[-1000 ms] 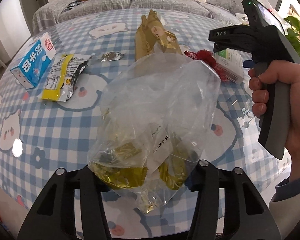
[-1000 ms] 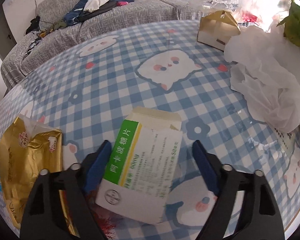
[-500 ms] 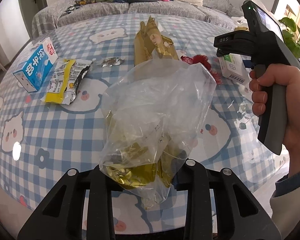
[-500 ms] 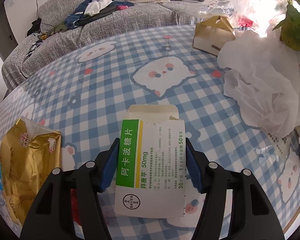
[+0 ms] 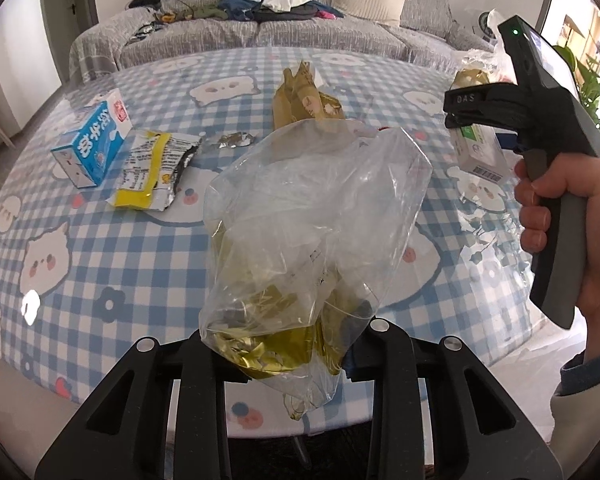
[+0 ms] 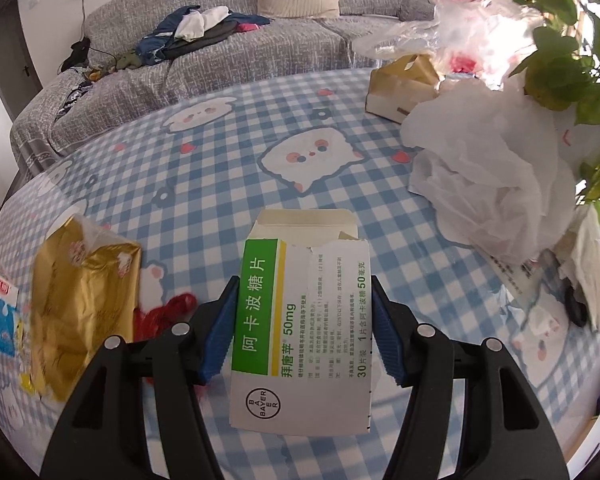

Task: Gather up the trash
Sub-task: 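Carry the medicine box and clear bag down over the trash bin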

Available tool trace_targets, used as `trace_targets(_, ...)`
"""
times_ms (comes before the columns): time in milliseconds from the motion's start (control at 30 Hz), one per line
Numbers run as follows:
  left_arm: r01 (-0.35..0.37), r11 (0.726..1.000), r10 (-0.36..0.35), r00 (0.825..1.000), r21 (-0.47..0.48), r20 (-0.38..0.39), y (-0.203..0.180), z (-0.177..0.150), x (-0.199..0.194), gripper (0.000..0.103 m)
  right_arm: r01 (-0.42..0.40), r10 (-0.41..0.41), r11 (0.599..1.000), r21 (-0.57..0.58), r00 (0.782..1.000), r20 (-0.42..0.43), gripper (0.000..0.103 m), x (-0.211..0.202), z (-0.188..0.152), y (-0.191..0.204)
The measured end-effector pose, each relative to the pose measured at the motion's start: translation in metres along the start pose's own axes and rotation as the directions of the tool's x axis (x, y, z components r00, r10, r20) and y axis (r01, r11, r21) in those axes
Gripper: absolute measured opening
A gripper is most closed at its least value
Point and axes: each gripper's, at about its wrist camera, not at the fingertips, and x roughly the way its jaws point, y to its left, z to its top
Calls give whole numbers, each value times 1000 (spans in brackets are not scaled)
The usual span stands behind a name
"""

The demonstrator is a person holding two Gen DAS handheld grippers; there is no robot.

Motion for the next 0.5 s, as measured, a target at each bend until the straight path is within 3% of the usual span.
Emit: trace_targets(500,4,1000,-4,1000,-14,23,5,-45,-47,29,-22,25,997,-72,999,44,59,-71,-63,-10)
